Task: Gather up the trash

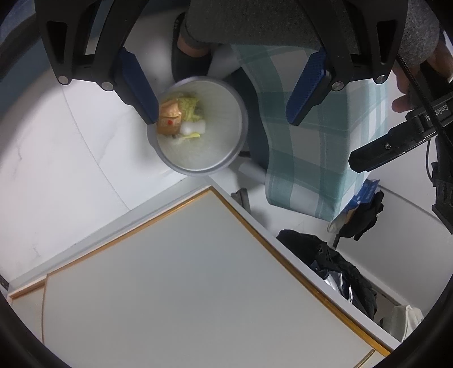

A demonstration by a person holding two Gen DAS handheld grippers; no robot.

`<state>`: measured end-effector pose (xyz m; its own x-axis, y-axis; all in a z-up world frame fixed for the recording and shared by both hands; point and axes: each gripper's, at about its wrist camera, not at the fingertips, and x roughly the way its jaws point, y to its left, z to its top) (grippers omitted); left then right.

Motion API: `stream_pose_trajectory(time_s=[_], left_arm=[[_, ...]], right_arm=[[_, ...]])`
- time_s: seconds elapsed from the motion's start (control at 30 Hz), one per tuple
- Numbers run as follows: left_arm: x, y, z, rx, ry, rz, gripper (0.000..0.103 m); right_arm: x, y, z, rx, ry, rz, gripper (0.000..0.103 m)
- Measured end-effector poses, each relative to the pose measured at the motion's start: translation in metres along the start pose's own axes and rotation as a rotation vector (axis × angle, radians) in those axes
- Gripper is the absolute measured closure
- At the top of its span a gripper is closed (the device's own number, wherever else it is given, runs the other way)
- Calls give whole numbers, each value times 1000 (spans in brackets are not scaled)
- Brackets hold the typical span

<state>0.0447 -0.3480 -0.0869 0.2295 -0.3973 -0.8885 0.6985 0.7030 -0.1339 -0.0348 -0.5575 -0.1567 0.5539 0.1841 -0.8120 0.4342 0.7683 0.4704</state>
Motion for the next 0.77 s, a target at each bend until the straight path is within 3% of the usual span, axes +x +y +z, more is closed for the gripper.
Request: stream_pose_trajectory(time_s=[0.53, 0.77], left_arm=[[-3, 5, -1, -34, -15, -12, 16], [-9, 3, -4, -22, -58, -17, 16]], right_arm=[[-1, -1, -1, 9, -3, 3, 11], [-4, 0, -1, 6, -7, -6, 11]])
